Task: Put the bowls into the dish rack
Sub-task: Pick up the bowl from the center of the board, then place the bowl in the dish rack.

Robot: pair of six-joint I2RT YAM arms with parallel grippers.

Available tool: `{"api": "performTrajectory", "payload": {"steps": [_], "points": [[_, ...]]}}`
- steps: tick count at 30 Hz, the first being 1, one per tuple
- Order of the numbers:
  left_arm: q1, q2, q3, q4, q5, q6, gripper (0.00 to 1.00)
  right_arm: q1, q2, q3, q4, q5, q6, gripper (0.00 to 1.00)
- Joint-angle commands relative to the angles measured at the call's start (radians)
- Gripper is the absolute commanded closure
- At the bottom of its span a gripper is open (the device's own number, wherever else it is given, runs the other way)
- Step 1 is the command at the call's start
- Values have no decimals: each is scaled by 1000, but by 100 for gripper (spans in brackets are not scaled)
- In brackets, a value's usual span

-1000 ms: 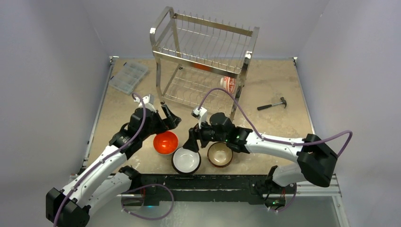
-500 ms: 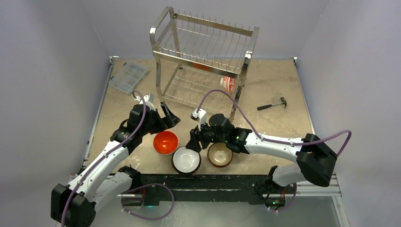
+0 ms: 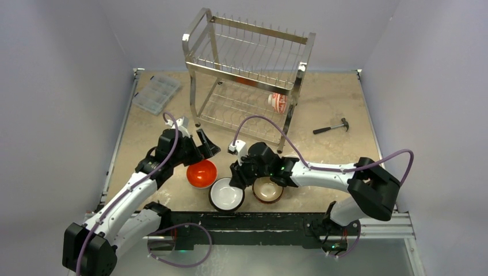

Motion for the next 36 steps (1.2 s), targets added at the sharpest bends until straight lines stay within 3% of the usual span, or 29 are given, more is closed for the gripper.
{"api": "performTrajectory", "payload": {"steps": [1, 4, 12, 27, 36], "points": [[10, -5, -10, 51, 24, -9, 1, 10, 9, 16, -11, -11, -39, 59], [11, -8, -10, 53, 28, -9, 2, 13, 10, 25, -17, -3, -43, 67], [10, -30, -10, 43, 30, -1, 2, 14, -12, 45, -15, -13, -43, 99], [10, -42, -26, 95, 108, 2, 1, -19, -173, -2, 57, -23, 59, 100], [10, -58, -40, 173, 193, -17, 1, -234, -257, -111, 148, -206, 120, 100]]}}
